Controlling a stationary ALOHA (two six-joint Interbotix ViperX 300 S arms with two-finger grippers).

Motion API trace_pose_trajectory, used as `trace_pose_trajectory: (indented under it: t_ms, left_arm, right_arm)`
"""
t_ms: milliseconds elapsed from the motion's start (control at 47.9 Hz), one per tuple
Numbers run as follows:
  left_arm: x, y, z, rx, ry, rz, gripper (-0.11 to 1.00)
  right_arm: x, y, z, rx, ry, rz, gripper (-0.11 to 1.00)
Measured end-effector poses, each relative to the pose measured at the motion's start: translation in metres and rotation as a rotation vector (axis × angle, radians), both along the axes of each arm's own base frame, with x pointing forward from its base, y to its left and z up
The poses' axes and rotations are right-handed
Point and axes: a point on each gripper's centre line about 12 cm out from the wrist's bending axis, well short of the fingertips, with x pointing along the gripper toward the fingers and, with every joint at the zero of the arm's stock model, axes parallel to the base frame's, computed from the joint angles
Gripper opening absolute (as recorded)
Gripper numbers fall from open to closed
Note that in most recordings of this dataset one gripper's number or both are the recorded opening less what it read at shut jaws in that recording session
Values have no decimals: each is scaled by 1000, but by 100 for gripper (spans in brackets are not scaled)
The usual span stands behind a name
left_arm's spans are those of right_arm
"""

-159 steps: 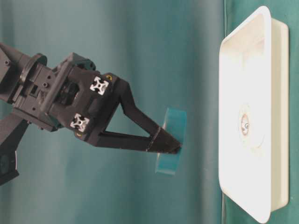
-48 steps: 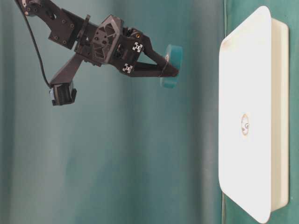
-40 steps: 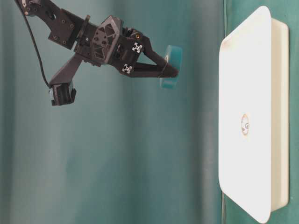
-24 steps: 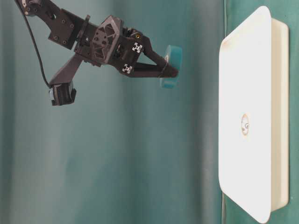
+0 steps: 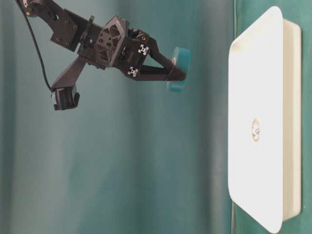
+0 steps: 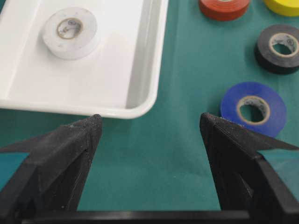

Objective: Pick up the tape from a random location and place it into the white case.
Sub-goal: 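Lift the teal tape roll and carry it over the white tray, then lower the teal tape roll into the tray and open the right gripper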

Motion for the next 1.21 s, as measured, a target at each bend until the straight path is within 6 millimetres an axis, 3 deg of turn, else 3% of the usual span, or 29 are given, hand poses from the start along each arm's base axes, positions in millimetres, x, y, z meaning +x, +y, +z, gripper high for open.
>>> trace_pose_trajectory:
  t_ms: [271,751,918,1210]
  left_arm:
    - [0,0,0,0,2,0,82]
    - [0,0,-1,-2,3,0,82]
    - [0,0,-1,-4,4,1,82]
    - [0,0,-2,-4,6,1,82]
  right_arm:
    - [1,0,-13,8,-4,-5,30]
    - [15,-2,-100,55,63,1,30]
    - [18,-2,-110,64,56,-8,30]
    - [18,-2,-110,64,52,-8,31]
